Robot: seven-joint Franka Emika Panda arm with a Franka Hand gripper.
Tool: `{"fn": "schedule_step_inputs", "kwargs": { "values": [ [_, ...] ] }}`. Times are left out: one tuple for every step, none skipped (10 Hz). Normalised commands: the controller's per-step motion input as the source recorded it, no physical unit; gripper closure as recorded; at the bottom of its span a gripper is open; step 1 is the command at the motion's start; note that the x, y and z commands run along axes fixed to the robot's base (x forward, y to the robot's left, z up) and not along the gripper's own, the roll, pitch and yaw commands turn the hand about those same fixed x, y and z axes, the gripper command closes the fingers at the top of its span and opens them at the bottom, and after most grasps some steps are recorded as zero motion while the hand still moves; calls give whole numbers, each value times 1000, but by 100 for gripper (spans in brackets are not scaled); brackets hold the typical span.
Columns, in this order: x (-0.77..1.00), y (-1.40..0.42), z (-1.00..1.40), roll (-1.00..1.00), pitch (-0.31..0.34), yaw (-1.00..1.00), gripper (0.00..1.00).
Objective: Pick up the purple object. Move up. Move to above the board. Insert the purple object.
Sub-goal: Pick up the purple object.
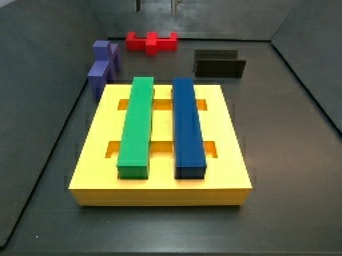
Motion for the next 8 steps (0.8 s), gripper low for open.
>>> {"fn": "schedule_step_inputs", "kwargs": {
  "values": [
    [0,-109,-91,-103,-119,-929,0],
    [-66,-117,0,-64,-91,-880,0],
    [-123,-143,0,-44,-81,-826,0],
    [-137,-154,0,-29,-67,-806,0],
    [-120,-151,0,-14,-53,-826,0],
    [-131,-160,0,-14,-54,-817,0],
    [-229,-157,83,0,-20,-763,0],
    [-263,-186,69,0,-19,-720,0]
  ]
}}
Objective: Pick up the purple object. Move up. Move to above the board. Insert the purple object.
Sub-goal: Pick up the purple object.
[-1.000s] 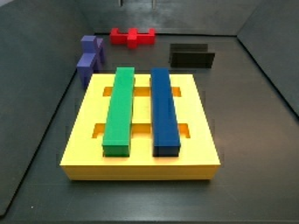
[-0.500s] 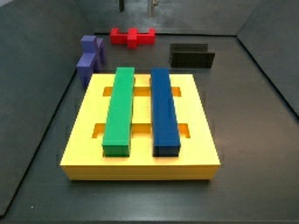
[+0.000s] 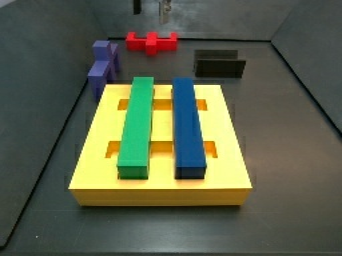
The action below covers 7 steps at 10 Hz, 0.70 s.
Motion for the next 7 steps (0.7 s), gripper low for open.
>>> {"fn": "schedule_step_inputs", "kwargs": {
  "values": [
    [-223,-151,6,0,-29,-771,0],
    [-220,-151,0,0,-33,-774,0],
    [-266,-180,0,-4,-56,-729,0],
    [-246,-154,0,-10,-56,-757,0],
    [-266,-174,0,-10,-56,-731,0],
    [-257,-171,0,-4,-50,-740,0],
    [-246,-154,0,0,-43,-757,0]
  ]
}}
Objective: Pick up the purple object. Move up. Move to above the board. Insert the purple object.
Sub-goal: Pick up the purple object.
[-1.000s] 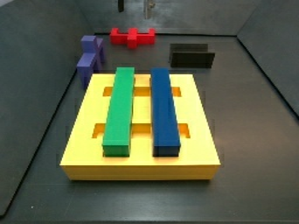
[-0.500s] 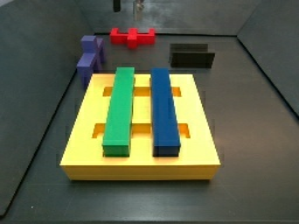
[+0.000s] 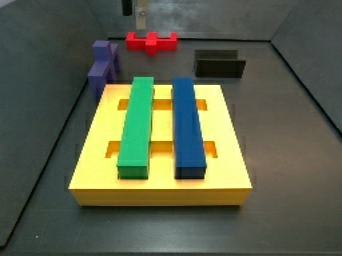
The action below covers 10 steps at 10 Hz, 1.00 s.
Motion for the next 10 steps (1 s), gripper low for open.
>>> {"fn": "schedule_step_inputs", "kwargs": {
  "values": [
    [-211,-120,0,0,-41,-800,0],
    [-234,-137,0,-6,-49,-771,0],
    [-320,-183,-80,-47,-84,-686,0],
    [-394,-229,-217,-56,-66,-597,0],
    [-400,-177,-277,-54,-67,-629,0],
    [-471,-134,-337,0,-7,-603,0],
    [-406,-34,-429,-17,0,-691,0],
    [-463,0,-431,-53,0,-649,0],
    [-234,0,-303,-23,0,-294,0],
    [-23,0,-309,0,19,-111,0]
  ]
}}
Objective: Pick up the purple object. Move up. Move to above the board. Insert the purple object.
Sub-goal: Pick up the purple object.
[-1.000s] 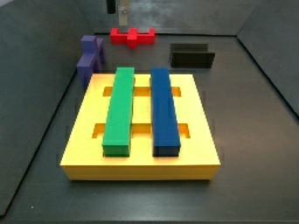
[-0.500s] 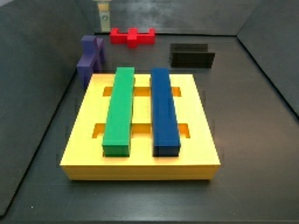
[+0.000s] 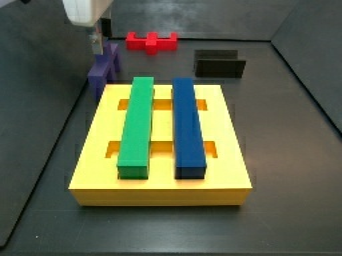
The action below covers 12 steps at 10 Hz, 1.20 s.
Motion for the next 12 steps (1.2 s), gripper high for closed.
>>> {"fn": "schedule_step_inputs", "kwargs": {
  "values": [
    [0,0,-346,0,59,-9,0],
    [0,6,-400,31,71,0,0],
    [-60,71,-357,36,67,0,0],
    [-269,60,-100,7,36,-123,0],
    [-203,77,-17,0,1,-200,0],
    [-117,166,-51,-51,0,-126,0],
    [-63,180,-43,-41,0,0,0],
    [83,129,-74,-34,10,3,0],
    [20,46,-49,-39,0,0,0],
    [46,-17,-6,0,13,0,0],
    [129,-80,-20,0,53,0,0],
    [31,0,-46,0,24,0,0]
  ]
}}
